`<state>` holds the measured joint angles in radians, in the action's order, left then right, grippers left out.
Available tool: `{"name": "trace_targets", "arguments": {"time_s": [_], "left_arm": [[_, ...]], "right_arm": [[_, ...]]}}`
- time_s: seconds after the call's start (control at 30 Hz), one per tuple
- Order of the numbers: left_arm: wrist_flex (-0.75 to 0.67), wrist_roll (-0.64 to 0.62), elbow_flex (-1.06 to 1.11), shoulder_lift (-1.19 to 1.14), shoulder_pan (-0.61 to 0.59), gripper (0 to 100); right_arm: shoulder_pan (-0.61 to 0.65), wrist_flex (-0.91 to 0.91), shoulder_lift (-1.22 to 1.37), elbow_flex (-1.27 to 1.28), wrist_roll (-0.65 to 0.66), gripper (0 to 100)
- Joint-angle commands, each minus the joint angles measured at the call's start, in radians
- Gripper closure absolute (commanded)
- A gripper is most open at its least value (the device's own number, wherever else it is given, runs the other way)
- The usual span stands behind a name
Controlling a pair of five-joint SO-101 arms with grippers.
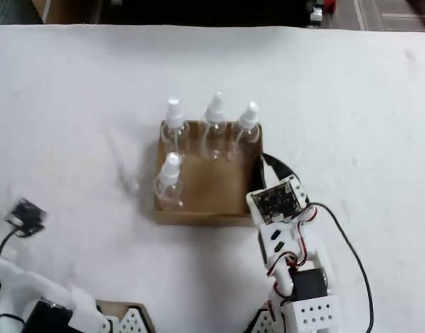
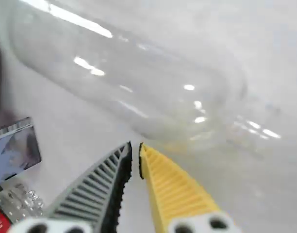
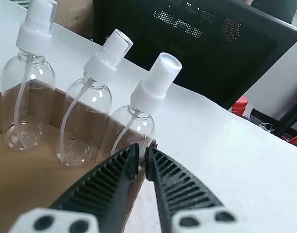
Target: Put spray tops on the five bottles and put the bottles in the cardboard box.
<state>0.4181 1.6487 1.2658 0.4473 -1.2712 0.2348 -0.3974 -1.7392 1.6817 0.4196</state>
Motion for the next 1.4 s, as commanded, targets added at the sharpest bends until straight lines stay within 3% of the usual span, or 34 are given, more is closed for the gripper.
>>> {"name": "trace_targets", "arguments": {"time_s": [0.0,0.3,0.53,0.73,0.9,0.97,1.13,1.2,1.27,1.37], "left_arm": [[-0.015,-0.012,0.025,0.035,0.087,97],[0.095,-0.083,0.069,0.036,0.383,97],[0.109,-0.517,-0.049,0.035,0.670,96],[0.135,-0.545,-0.069,0.038,0.880,97],[0.186,-0.761,-0.322,0.131,0.885,97],[0.135,-0.858,-0.440,0.166,0.872,97],[-0.305,-1.076,-0.460,0.059,0.928,96],[-0.410,-1.106,-0.463,-0.048,0.938,96],[-0.393,-1.111,-0.522,-0.157,0.935,96],[-0.216,-1.105,-0.677,-0.312,0.911,96]], "right_arm": [[0.002,-0.005,-0.001,0.012,0.012,98.1],[0.002,-0.005,-0.001,0.012,0.014,98.1],[0.002,-0.005,-0.001,0.012,0.014,98.1],[0.002,-0.004,-0.001,0.012,0.014,98.1],[0.001,-0.002,-0.001,0.012,0.014,98.1],[0.001,-0.002,-0.001,0.012,0.014,98.1],[0.001,-0.002,-0.001,0.012,0.014,98.1],[0.001,-0.004,-0.001,0.012,0.014,98.1],[0.001,-0.005,-0.001,0.012,0.014,98.1],[0.001,-0.005,-0.001,0.012,0.014,98.1]]}}
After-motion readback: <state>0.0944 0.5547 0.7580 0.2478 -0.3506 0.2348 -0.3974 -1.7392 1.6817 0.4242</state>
